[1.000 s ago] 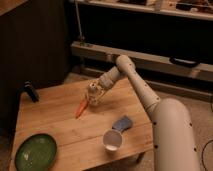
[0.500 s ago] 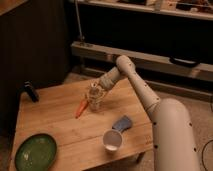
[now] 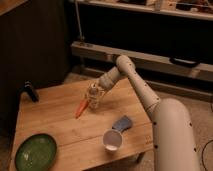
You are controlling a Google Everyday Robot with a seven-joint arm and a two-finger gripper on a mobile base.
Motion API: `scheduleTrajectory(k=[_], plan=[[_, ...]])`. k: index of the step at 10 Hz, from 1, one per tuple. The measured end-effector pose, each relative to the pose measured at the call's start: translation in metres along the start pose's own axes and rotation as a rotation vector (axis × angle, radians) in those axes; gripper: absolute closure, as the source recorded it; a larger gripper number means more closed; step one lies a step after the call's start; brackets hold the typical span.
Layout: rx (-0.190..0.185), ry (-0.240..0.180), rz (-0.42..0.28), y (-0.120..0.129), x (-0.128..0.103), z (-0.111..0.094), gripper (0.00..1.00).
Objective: Place the bottle in the ceramic bowl
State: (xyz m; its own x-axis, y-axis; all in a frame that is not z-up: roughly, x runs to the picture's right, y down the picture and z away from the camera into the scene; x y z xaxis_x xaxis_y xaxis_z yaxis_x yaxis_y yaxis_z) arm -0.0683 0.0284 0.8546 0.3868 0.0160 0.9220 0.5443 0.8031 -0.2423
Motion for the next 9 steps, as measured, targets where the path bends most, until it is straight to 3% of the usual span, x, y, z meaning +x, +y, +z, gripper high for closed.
scheduleTrajectory(k=[2, 9], plan=[[-0.012, 0.014, -0.017, -0.004, -0.005, 0.0, 1.0], [-0.159, 0.048, -0.165, -0.027, -0.086, 0.042, 1.0]])
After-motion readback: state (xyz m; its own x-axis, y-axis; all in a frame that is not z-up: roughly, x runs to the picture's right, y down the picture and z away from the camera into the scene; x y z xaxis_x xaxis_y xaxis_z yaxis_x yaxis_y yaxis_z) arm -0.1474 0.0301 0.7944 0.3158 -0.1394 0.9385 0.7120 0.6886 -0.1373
